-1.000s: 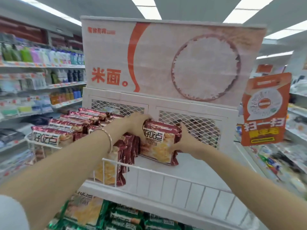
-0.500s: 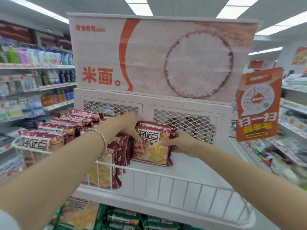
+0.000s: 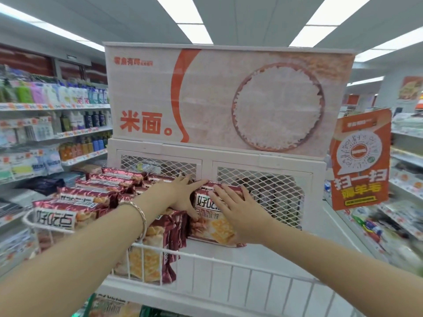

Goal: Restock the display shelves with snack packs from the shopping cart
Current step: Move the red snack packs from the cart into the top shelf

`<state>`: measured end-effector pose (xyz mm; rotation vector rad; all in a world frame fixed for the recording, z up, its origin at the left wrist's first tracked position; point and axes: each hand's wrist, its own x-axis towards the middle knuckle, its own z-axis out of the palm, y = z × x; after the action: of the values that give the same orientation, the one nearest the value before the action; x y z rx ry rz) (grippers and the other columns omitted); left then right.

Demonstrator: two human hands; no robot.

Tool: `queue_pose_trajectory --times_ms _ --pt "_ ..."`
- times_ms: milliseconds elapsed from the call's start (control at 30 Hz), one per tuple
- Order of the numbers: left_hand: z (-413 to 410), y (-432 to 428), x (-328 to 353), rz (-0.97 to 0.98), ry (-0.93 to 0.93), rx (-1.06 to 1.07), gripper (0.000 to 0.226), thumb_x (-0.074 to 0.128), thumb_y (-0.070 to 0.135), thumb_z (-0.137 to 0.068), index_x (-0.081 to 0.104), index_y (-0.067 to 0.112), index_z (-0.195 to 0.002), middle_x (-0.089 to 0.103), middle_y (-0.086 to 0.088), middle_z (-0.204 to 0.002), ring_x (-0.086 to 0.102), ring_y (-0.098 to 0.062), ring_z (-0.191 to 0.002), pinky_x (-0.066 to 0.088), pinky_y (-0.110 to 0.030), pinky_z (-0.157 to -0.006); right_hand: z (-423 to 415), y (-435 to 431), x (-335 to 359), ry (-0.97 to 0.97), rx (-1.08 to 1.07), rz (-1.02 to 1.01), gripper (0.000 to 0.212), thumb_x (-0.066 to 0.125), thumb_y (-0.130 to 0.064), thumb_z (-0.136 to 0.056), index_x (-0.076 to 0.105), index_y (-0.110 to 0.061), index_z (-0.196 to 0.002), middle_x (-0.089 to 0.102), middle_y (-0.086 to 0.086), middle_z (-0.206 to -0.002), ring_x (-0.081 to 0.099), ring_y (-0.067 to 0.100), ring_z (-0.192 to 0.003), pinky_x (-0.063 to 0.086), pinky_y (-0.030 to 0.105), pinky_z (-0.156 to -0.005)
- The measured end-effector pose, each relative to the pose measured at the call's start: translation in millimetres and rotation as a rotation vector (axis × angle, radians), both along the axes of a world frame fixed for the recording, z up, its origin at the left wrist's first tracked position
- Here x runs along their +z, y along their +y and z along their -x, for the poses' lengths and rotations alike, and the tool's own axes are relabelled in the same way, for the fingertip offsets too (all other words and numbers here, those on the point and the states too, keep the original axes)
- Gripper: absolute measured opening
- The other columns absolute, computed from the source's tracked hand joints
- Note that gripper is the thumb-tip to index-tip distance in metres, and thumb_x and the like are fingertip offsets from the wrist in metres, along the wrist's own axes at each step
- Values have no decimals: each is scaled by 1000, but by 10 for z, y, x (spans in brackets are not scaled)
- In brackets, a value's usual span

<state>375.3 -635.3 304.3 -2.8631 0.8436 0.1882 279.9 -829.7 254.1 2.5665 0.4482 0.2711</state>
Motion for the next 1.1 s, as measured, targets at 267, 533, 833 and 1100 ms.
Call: queue_pose_trajectory --times_ms 267,533,833,1100 --pt "157 202 116 346 7 -57 87 66 58 -86 21 36 -157 28 1 -162 32 -25 -146 29 -47 -118 128 195 269 177 -103 -319 113 68 -61 -82 -7 -26 -159 -4 -1 -168 -4 22 -155 1 61 -121" --pt "577 1835 321 578 -340 201 32 57 35 -97 65 22 -125 66 -2 -128 62 -25 -111 53 -43 -93 99 1518 942 -5 136 -667 62 60 -40 -97 39 -16 -151 44 6 -153 41 26 -139 32 44 -116" --pt "1403 4276 -399 581 -267 632 22 55 23 -96 71 14 -109 67 0 -112 62 -24 -99 53 -37 -83 117 4012 404 183 467 -615 56 58 -36 -98 45 -15 -148 47 10 -149 39 29 -138 32 43 -114" --pt "1847 5894 -1830 529 71 849 27 55 28 -98 70 7 -106 68 -8 -102 62 -26 -94 49 -34 -80 401 5801 -1133 564 421 -602 49 61 -36 -94 55 -17 -138 51 6 -146 45 27 -136 35 43 -112"
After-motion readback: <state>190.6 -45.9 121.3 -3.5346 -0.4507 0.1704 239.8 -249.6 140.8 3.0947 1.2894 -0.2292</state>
